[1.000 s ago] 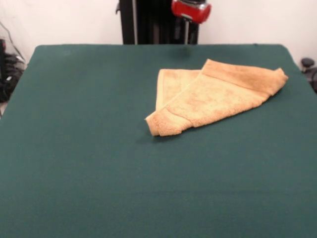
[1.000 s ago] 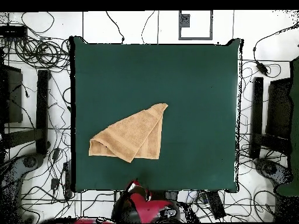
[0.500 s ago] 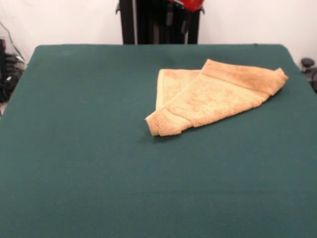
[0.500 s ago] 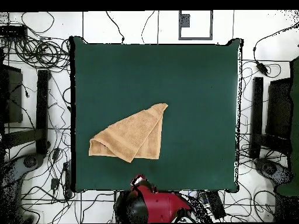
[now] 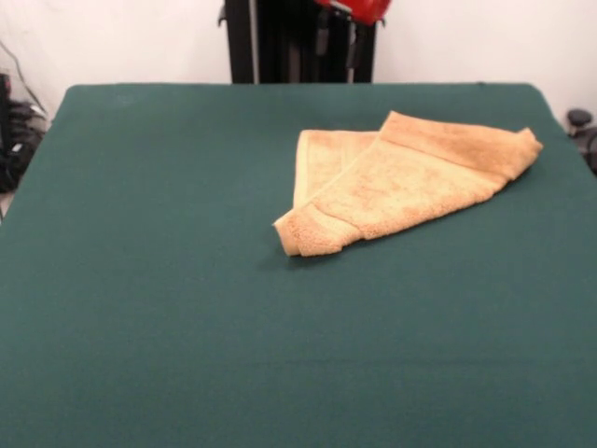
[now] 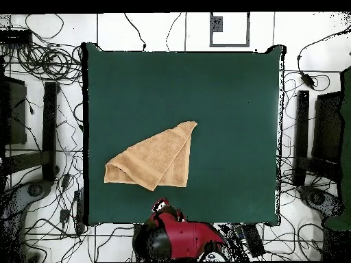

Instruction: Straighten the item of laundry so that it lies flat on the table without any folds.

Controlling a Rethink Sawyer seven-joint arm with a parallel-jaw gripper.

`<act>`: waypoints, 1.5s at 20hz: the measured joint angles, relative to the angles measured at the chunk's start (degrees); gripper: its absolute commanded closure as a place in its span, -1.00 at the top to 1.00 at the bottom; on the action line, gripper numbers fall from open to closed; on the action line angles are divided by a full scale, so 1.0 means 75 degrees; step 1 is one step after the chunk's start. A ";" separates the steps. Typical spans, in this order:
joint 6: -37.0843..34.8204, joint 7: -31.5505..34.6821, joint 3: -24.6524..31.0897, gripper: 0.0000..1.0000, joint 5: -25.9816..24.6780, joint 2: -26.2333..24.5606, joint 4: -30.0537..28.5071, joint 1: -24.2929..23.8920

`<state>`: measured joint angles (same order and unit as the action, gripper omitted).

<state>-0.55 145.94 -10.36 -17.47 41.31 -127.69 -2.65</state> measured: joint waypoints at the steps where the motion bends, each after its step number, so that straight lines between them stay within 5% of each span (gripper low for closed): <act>1: 0.0030 0.0000 0.0000 1.00 -0.0041 -0.0001 -0.0001 0.0005; 10: 0.0479 0.0000 -0.0002 1.00 -0.0448 0.0373 -0.0395 0.0059; 26: 0.0628 0.0000 -0.0125 1.00 -0.1470 0.2110 -0.1904 0.0007; 30: 0.0309 0.0000 0.0103 1.00 -0.1536 0.2750 -0.1881 -0.0567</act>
<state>1.76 145.94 -9.59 -28.99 61.93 -141.80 -6.90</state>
